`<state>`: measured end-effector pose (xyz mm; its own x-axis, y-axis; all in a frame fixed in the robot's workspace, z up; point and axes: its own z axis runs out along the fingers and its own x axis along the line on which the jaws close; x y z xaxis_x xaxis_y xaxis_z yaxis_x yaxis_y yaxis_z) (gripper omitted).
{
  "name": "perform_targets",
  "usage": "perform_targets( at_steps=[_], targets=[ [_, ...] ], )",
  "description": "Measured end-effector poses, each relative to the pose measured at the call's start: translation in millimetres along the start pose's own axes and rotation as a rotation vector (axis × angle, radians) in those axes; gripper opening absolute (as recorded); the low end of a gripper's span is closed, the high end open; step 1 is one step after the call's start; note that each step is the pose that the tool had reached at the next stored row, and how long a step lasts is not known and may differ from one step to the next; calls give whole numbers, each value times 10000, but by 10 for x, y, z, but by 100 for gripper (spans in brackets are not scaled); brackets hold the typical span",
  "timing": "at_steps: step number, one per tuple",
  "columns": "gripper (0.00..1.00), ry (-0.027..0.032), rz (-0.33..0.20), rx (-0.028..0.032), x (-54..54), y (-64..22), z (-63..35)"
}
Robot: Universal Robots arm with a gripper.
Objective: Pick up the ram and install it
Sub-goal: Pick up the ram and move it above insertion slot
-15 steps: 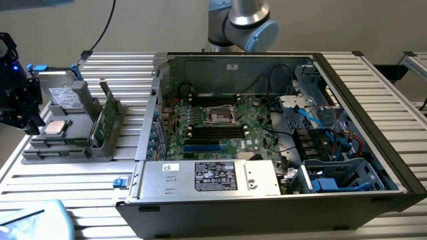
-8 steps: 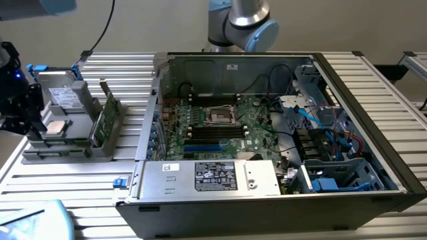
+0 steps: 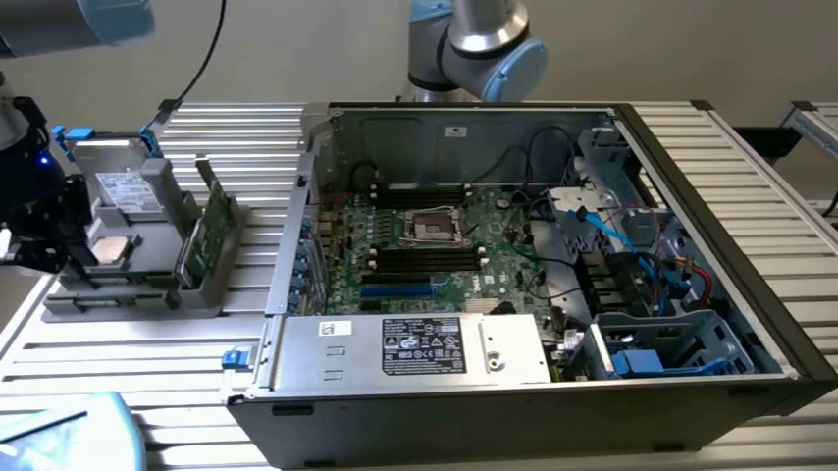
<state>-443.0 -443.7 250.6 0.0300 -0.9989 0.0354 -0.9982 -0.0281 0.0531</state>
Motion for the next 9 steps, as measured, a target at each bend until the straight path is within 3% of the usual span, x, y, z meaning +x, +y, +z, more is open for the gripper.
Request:
perform_targets(
  at_steps=[9],
  targets=[
    [31,6,-337,57,4,-10,134]
  ],
)
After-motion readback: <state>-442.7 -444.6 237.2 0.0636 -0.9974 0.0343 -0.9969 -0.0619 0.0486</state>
